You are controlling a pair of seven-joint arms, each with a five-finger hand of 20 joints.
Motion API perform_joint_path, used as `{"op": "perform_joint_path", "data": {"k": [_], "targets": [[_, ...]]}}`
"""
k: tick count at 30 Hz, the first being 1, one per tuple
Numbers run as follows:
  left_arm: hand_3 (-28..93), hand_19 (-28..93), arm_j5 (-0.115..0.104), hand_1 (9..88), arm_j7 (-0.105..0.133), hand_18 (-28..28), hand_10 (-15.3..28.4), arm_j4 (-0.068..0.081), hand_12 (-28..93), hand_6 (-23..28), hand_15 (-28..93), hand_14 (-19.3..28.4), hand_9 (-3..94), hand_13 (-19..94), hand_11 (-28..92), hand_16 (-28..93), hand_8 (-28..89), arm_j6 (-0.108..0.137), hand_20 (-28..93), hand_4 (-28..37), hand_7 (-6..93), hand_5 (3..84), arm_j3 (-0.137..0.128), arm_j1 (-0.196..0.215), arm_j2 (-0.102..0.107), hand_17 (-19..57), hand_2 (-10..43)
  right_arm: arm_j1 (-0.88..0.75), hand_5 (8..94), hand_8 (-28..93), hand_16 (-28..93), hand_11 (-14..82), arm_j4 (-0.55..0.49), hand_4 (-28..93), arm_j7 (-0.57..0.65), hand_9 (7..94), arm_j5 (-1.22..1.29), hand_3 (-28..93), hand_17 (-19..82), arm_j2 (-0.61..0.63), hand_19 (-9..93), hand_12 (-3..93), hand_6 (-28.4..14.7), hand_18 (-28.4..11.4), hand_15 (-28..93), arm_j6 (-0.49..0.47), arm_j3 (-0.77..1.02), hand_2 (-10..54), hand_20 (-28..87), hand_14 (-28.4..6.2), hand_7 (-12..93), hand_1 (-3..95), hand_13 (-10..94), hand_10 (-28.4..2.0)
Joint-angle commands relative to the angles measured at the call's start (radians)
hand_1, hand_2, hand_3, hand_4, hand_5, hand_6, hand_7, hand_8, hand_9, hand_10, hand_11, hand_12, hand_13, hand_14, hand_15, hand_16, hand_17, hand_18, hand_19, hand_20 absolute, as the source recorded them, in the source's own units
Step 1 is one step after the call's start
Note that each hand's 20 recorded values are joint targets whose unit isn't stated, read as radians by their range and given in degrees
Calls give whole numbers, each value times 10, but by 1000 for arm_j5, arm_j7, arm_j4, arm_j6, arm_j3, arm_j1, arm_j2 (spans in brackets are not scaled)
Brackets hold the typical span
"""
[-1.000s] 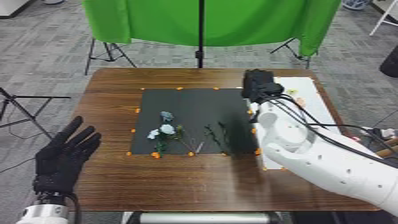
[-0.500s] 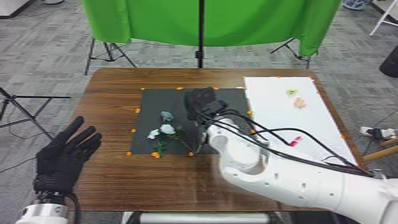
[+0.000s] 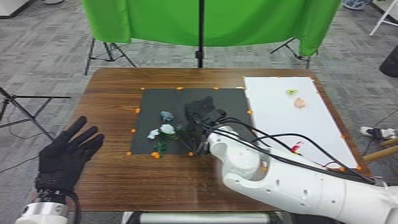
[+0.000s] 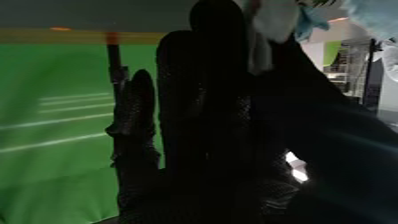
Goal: Arrange flowers
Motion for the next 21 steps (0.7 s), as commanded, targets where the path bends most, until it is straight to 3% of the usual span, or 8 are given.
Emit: {"op": "perform_joint_path", "data": {"k": [1,2,5,11,14,15,18,21], "targets": [[814,539,11,228,-11,248,201,3,89,83,496,284,336,238,199,-110,-97,-10,52,-267,101,355,-2,2,-12,-114,58,2,748,-38,174,272,-25,-283,16,773,-9,768,201,-5,787,216,7,-217,695,-8,10,-95,464,-89,165,420,636,-101],[814,539,1,228,0,248,201,3,89,83,495,284,336,235,199,-110,-97,-2,52,-267,101,356,2,5,0,-115,58,4,739,-62,169,294,-28,-283,23,757,-6,782,198,-4,786,193,8,-218,700,1,6,-95,469,-92,162,403,632,-105],[814,538,-4,228,7,247,201,4,88,84,492,284,336,231,198,-110,-97,0,51,-266,101,356,8,3,5,-116,58,13,725,-121,165,310,-26,-283,37,739,-19,798,191,-3,783,170,8,-221,712,14,-3,-95,475,-101,162,373,616,-112],[814,538,-29,228,42,246,201,6,89,84,490,284,336,228,198,-107,-97,14,49,-266,100,357,26,11,32,-116,58,26,716,-130,160,308,-33,-283,55,727,-6,798,187,9,787,166,3,-228,720,24,0,-95,482,-107,161,354,607,-123],[815,537,-32,228,50,246,201,3,88,84,489,284,336,228,196,-107,-96,18,49,-266,100,357,26,16,32,-116,58,36,714,-130,157,307,-46,-283,68,727,6,798,186,35,786,165,3,-230,722,46,18,-95,483,-109,161,352,606,-124],[814,537,-42,228,66,246,201,1,88,84,488,284,336,228,196,-106,-97,25,48,-266,100,358,30,24,44,-116,59,40,714,-130,156,306,-51,-283,72,727,22,799,186,46,787,164,3,-230,723,49,32,-95,484,-110,160,349,605,-124],[814,537,-47,228,70,246,201,0,89,84,488,284,336,228,197,-106,-97,29,48,-266,101,358,34,28,51,-116,59,51,714,-130,155,298,-68,-283,95,722,63,802,184,108,786,161,3,-230,724,72,77,-95,485,-111,160,345,603,-127],[814,537,-41,229,69,246,201,0,89,85,488,284,336,229,197,-106,-97,27,48,-266,100,358,35,27,42,-116,59,55,702,-130,153,288,-76,-283,113,713,124,801,183,183,786,158,2,-231,725,86,138,-95,485,-114,157,342,597,-129]]}}
